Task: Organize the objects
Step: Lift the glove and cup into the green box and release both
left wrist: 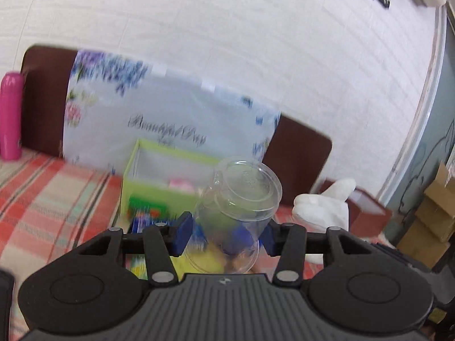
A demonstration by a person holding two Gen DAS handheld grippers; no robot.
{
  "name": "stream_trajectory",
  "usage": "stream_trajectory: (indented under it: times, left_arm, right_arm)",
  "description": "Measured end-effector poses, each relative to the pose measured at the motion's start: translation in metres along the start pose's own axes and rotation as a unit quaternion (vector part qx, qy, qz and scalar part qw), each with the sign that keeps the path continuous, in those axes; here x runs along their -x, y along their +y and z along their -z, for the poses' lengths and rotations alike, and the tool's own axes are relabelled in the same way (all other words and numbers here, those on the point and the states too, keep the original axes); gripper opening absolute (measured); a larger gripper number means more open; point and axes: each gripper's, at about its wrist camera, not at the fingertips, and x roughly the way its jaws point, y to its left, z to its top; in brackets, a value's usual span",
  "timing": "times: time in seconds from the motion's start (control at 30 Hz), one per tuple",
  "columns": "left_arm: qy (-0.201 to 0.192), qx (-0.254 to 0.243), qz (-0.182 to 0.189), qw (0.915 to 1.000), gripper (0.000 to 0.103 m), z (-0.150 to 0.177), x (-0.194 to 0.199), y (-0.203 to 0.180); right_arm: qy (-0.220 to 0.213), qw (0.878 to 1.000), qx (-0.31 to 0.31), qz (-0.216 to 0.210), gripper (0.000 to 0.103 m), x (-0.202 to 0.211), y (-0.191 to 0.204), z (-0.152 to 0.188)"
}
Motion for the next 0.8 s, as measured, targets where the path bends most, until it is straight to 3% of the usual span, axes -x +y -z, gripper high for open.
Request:
stream_trajectory:
  times: [0.13,0.33,0.6,0.63,0.7,0.73,0.77,0.8]
  left_arm:
    - [-0.033,-0.007,-0.010,0.9994,0.053,-0.031,-0.020,-0.001]
    - [-0.027,0.011,-0.045,0.9986,0.053,-0.064,-0.078,0.015]
    - [0.016,0.008,-0.079,0.9967,0.055,-0.070,-0.157,0.044]
    - [0.017,0.009,-0.083,0.9964,0.057,-0.068,-0.164,0.048]
    - [0.005,0.012,-0.091,0.9958,0.071,-0.062,-0.177,0.055]
    - [0.007,0.012,-0.092,0.9957,0.080,-0.059,-0.181,0.058]
    - [0.021,0.013,-0.096,0.9951,0.083,-0.057,-0.186,0.061]
    - [0.037,0.016,-0.099,0.9943,0.083,-0.054,-0.188,0.063]
  right_arm:
    - [-0.037,0.999,-0.005,0.017,0.008,-0.029,-0.015,-0.028]
    - [-0.044,0.998,-0.010,0.045,0.009,-0.087,-0.020,-0.048]
    - [0.008,0.998,0.000,0.068,0.009,-0.182,-0.027,-0.037]
    - [0.016,0.998,-0.001,0.068,0.009,-0.193,-0.030,-0.035]
    - [0.031,0.997,0.001,0.074,0.012,-0.213,-0.034,-0.026]
    - [0.042,0.996,0.004,0.076,0.022,-0.225,-0.034,-0.022]
    - [0.060,0.996,0.008,0.072,0.051,-0.235,-0.035,-0.017]
    - [0.081,0.994,0.011,0.071,0.065,-0.241,-0.036,-0.012]
